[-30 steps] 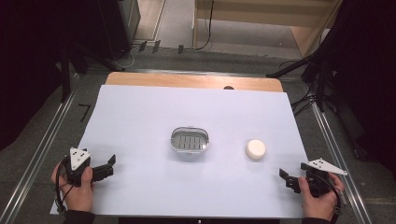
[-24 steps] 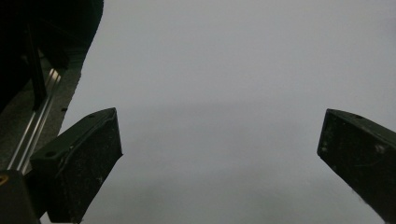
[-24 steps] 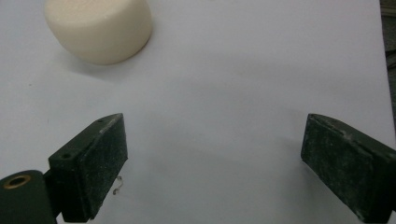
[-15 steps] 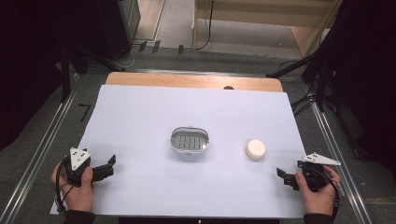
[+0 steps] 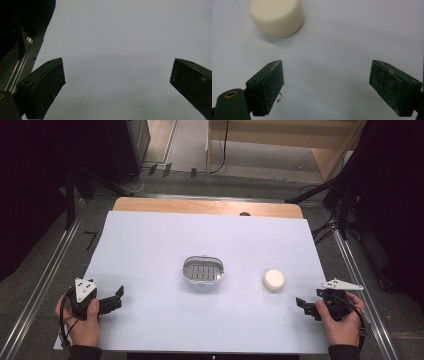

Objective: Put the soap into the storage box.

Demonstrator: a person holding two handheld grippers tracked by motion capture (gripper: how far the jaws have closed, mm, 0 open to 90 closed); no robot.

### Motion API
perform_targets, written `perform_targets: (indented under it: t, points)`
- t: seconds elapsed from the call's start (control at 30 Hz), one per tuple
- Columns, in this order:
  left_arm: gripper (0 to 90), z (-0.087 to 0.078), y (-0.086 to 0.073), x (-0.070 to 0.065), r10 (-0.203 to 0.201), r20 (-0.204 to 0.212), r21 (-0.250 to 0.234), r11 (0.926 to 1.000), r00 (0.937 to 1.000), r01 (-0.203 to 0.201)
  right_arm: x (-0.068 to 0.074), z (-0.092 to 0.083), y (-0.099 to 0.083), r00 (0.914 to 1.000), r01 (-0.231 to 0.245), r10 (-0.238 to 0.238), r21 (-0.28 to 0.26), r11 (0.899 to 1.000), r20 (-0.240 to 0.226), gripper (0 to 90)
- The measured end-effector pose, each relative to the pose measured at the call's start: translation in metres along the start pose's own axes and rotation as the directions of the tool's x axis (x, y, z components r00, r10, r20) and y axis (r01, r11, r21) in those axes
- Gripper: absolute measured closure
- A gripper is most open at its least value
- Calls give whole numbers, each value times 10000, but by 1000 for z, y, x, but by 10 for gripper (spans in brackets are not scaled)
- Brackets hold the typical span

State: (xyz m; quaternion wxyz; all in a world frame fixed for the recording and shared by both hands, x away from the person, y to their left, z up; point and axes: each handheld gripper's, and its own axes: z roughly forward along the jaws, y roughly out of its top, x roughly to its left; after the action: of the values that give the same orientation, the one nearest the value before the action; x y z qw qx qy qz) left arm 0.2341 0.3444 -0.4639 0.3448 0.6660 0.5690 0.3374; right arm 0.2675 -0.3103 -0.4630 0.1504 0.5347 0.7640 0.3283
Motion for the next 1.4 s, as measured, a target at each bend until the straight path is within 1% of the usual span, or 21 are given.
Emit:
perform_targets:
  t: [0.03, 0.1, 0.2, 0.33, 0.37, 0.4, 0.43, 0.47, 0.5, 0.53, 0.57, 0.6, 0.63, 0.87, 0.9, 1.0, 1.07, 1.1, 1.17, 1.4]
  points:
    - [1, 0, 0, 0, 3, 11, -1, 10000, 10000, -3, 1, -2, 5, 9999, 118, -118, 102, 9999, -49, 129]
    - [2, 0, 0, 0, -3, 13, -8, 10000, 10000, 3, 3, -3, 8, 9996, 273, -273, 201, 9994, 11, 129]
    - [1, 0, 0, 0, 9, 28, -12, 10000, 10000, -9, 6, 0, 13, 9982, 600, -600, 509, 9969, -5, 129]
    - [2, 0, 0, 0, 12, 20, -8, 10000, 10000, -12, 9, 4, 18, 9971, 758, -751, 693, 9947, -133, 129]
    - [2, 0, 0, 0, 20, 31, -2, 10000, 10000, -20, 12, 7, 22, 9962, 864, -848, 942, 9918, -203, 129]
    - [2, 0, 0, 0, 23, 36, -2, 10000, 10000, -23, 13, 9, 24, 9949, 1005, -987, 1068, 9892, -218, 129]
    - [2, 0, 0, 0, 23, 36, -2, 10000, 10000, -23, 13, 9, 24, 9949, 1005, -987, 1068, 9892, -218, 129]
    - [2, 0, 0, 0, 20, 40, -7, 10000, 10000, -20, 16, 12, 28, 9923, 1230, -1205, 1316, 9836, -270, 130]
    - [2, 0, 0, 0, 20, 40, -7, 10000, 10000, -20, 16, 12, 28, 9923, 1230, -1205, 1316, 9836, -270, 130]
    - [2, 0, 0, 0, 31, 36, -5, 10000, 10000, -31, 19, 15, 32, 9892, 1463, -1430, 1508, 9777, -329, 129]
    - [2, 0, 0, 0, 31, 36, -5, 10000, 10000, -31, 19, 15, 32, 9892, 1463, -1430, 1508, 9777, -329, 129]
    - [2, 0, 0, 0, 25, 43, -13, 10000, 10000, -25, 21, 17, 36, 9872, 1583, -1534, 1587, 9746, -428, 129]
    - [2, 0, 0, 0, 24, 44, -14, 10000, 10000, -24, 23, 18, 38, 9865, 1633, -1586, 1623, 9731, -416, 129]
    - [2, 0, 0, 0, 44, 66, -10, 10000, 10000, -44, 31, 23, 52, 9801, 1973, -1904, 1730, 9650, -556, 130]
    - [2, 0, 0, 0, 42, 65, -15, 10000, 10000, -42, 32, 24, 54, 9809, 1932, -1858, 1743, 9655, -582, 130]
    - [2, 0, 0, 0, 39, 79, -19, 10000, 10000, -39, 36, 27, 59, 9782, 2056, -1965, 1819, 9616, -667, 130]
    - [2, 1, 0, 0, 27, 75, -31, 10000, 10000, -27, 36, 28, 60, 9775, 2089, -1994, 1838, 9605, -690, 130]
    - [2, 1, 0, 0, 29, 78, -31, 10000, 10000, -28, 38, 31, 62, 9763, 2139, -2032, 1921, 9578, -742, 130]
    - [2, 0, 0, 0, 51, 77, -23, 10000, 10000, -50, 39, 34, 63, 9755, 2171, -2052, 1971, 9560, -789, 131]
    - [2, 0, 0, 0, 86, 84, -12, 10000, 9999, -86, 45, 43, 66, 9731, 2256, -2096, 2086, 9516, -959, 131]
